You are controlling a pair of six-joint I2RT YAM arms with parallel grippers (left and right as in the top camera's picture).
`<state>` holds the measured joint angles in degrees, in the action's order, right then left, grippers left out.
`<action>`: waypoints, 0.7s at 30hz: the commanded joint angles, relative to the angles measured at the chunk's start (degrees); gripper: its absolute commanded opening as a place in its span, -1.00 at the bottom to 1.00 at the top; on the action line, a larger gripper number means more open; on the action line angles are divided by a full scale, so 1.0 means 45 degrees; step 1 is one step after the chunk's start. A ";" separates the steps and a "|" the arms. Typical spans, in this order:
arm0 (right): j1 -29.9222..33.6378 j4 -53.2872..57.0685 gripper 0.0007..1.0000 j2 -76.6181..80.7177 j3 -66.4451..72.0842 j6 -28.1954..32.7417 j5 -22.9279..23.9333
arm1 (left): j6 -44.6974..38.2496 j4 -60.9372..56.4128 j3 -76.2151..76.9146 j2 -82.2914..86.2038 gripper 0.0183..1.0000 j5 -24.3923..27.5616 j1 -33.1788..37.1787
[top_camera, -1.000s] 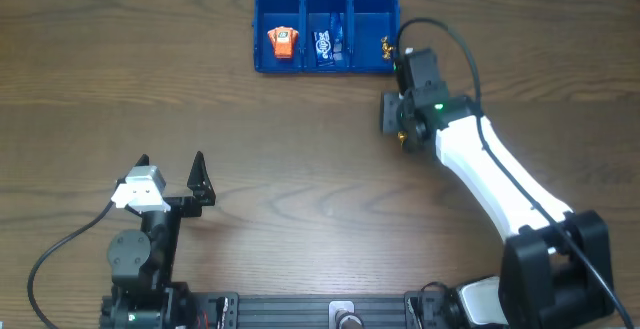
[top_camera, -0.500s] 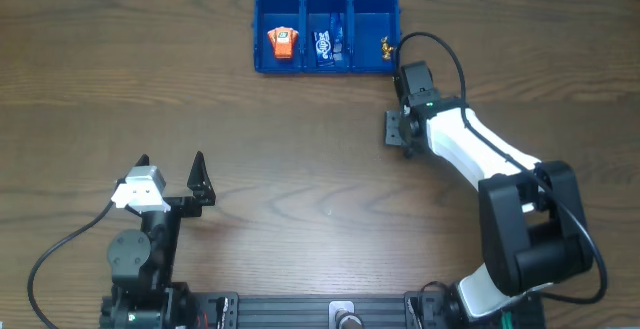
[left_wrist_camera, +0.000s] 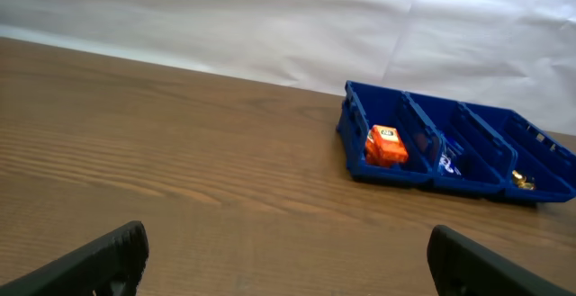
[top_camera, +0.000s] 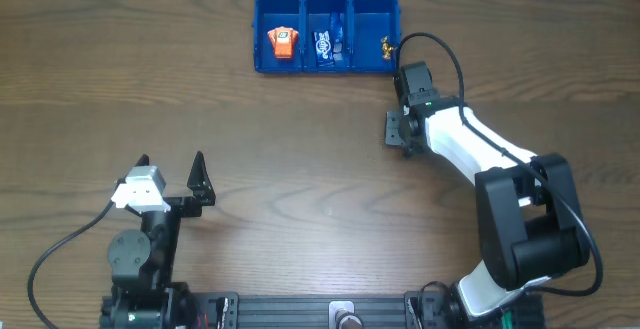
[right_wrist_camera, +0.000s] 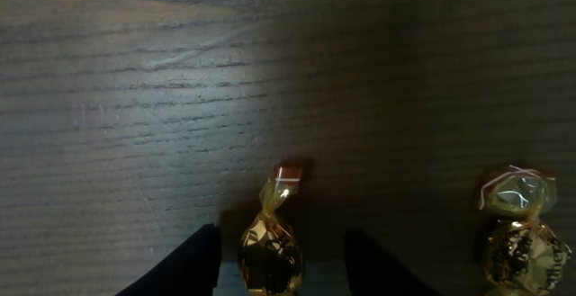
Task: Sort Candies Into Trays
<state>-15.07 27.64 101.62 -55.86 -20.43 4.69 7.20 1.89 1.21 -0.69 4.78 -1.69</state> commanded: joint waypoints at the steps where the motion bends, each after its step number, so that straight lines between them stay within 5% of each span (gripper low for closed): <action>1: 0.0044 -0.0097 -0.08 0.0141 -0.0005 -0.0117 0.0078 | -0.0180 0.0486 -0.0204 0.0083 1.00 0.0228 0.0049; 21: -0.0005 -0.0039 -0.31 0.0291 -0.0005 -0.0121 0.0073 | -0.0180 0.0486 -0.0204 0.0083 1.00 0.0228 0.0049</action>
<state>-15.07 27.44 101.97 -55.86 -20.56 4.69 7.20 1.89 1.21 -0.69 4.78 -1.69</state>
